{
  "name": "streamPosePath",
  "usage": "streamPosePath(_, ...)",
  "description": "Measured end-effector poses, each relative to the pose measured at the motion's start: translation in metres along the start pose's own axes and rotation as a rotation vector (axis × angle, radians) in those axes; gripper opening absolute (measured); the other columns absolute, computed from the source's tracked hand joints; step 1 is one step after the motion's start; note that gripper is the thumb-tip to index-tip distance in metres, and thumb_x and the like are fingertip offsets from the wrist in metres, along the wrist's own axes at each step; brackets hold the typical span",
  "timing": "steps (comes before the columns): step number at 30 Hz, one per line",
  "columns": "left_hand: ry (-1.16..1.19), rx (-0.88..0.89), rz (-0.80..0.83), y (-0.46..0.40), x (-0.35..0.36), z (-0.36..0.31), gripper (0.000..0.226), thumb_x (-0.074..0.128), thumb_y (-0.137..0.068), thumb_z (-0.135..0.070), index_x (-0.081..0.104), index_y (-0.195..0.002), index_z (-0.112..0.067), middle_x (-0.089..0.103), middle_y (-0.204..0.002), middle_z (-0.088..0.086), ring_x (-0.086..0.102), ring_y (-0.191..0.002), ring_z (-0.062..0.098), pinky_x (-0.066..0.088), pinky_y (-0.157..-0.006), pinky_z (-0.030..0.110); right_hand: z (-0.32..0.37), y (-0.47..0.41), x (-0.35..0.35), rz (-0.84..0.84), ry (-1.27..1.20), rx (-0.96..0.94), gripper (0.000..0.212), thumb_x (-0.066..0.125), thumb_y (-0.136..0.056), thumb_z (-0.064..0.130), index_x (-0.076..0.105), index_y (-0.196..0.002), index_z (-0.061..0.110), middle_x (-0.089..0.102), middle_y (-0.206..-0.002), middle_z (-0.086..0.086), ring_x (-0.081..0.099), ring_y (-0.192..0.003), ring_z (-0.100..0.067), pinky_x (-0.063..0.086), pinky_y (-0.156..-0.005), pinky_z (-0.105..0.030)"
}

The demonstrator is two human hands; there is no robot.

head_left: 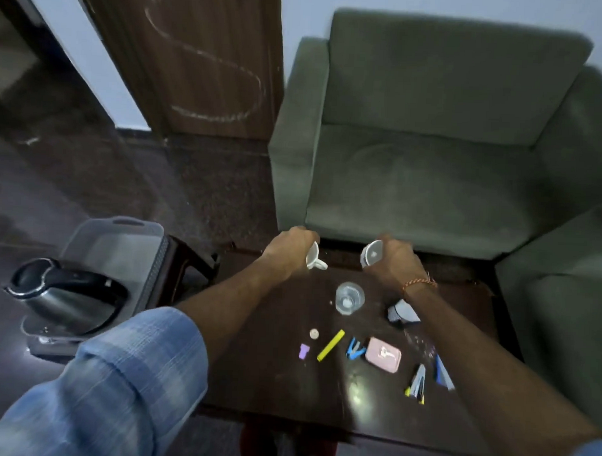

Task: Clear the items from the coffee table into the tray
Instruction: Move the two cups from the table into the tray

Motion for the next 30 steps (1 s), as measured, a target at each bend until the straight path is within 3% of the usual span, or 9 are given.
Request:
streamPosePath(5, -0.045, -0.038, -0.003, 0.006, -0.046, 0.017, 0.022, 0.077, -0.075, -0.035, 0.062, -0.087, -0.024, 0.065, -0.093, 0.000, 0.067, -0.081, 0.024, 0.041, -0.058, 0.026, 0.040, -0.014, -0.018, 0.031, 0.009, -0.045, 0.060, 0.082, -0.066, 0.028, 0.057, -0.118, 0.011, 0.065, -0.115, -0.015, 0.063, -0.102, -0.032, 0.052, -0.079, -0.032)
streamPosePath(8, -0.079, -0.055, 0.008, 0.012, -0.062, 0.041, 0.029, 0.078, -0.075, -0.039, 0.064, -0.096, -0.025, 0.062, -0.100, 0.000, 0.065, -0.084, 0.022, 0.043, -0.059, 0.027, 0.071, -0.020, -0.012, 0.053, 0.008, -0.086, 0.059, 0.081, -0.067, 0.028, 0.057, -0.118, 0.011, 0.065, -0.113, -0.014, 0.064, -0.100, -0.030, 0.048, -0.072, -0.028)
streamPosePath(12, -0.046, -0.053, -0.018, 0.022, -0.086, 0.098, 0.044, 0.079, -0.074, -0.042, 0.063, -0.112, -0.026, 0.051, -0.112, 0.002, 0.063, -0.095, 0.026, 0.053, -0.072, 0.034, 0.135, -0.029, 0.017, 0.079, -0.028, -0.160, 0.064, 0.083, -0.062, 0.032, 0.057, -0.119, 0.017, 0.065, -0.111, -0.011, 0.063, -0.093, -0.026, 0.045, -0.070, -0.026)
streamPosePath(15, -0.041, -0.075, -0.033, 0.031, -0.102, 0.169, 0.044, 0.077, -0.074, -0.045, 0.063, -0.113, -0.029, 0.050, -0.112, 0.000, 0.061, -0.097, 0.023, 0.053, -0.074, 0.034, 0.197, -0.035, 0.059, 0.098, -0.031, -0.209, 0.068, 0.082, -0.060, 0.039, 0.054, -0.118, 0.017, 0.061, -0.099, -0.007, 0.060, -0.085, -0.025, 0.043, -0.068, -0.026)
streamPosePath(18, -0.059, -0.091, -0.017, 0.039, -0.110, 0.259, 0.044, 0.078, -0.073, -0.044, 0.064, -0.112, -0.028, 0.053, -0.109, 0.000, 0.060, -0.097, 0.021, 0.054, -0.077, 0.034, 0.263, -0.039, 0.116, 0.129, -0.027, -0.236, 0.058, 0.080, -0.057, 0.046, 0.051, -0.103, 0.025, 0.058, -0.089, 0.001, 0.055, -0.074, -0.018, 0.044, -0.064, -0.025)
streamPosePath(23, -0.053, -0.172, 0.039, 0.061, -0.115, 0.421, 0.053, 0.084, -0.065, -0.031, 0.063, -0.113, -0.022, 0.057, -0.111, 0.002, 0.058, -0.103, 0.024, 0.052, -0.083, 0.038, 0.384, -0.047, 0.217, 0.242, -0.016, -0.312, 0.064, 0.081, -0.053, 0.040, 0.051, -0.108, 0.026, 0.064, -0.104, -0.006, 0.061, -0.085, -0.023, 0.047, -0.070, -0.028)
streamPosePath(27, -0.009, -0.252, 0.053, 0.074, -0.115, 0.523, 0.065, 0.087, -0.062, -0.030, 0.061, -0.121, -0.019, 0.058, -0.124, 0.004, 0.059, -0.109, 0.027, 0.051, -0.089, 0.039, 0.464, -0.050, 0.277, 0.294, -0.009, -0.356, 0.065, 0.083, -0.057, 0.036, 0.054, -0.114, 0.024, 0.053, -0.118, -0.005, 0.059, -0.103, -0.028, 0.052, -0.087, -0.036)
streamPosePath(30, 0.040, -0.262, 0.050, 0.071, -0.110, 0.574, 0.067, 0.089, -0.060, -0.029, 0.062, -0.120, -0.020, 0.059, -0.122, 0.004, 0.060, -0.106, 0.025, 0.052, -0.087, 0.037, 0.498, -0.061, 0.316, 0.327, 0.029, -0.368, 0.068, 0.082, -0.059, 0.032, 0.052, -0.118, 0.022, 0.050, -0.120, -0.005, 0.057, -0.106, -0.029, 0.048, -0.084, -0.034)
Point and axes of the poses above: each hand's wrist, its own y-axis away from the middle knuckle, its own x-axis out of the palm, z = x × y, the point moved 7 cm from there along -y, towards the middle knuckle
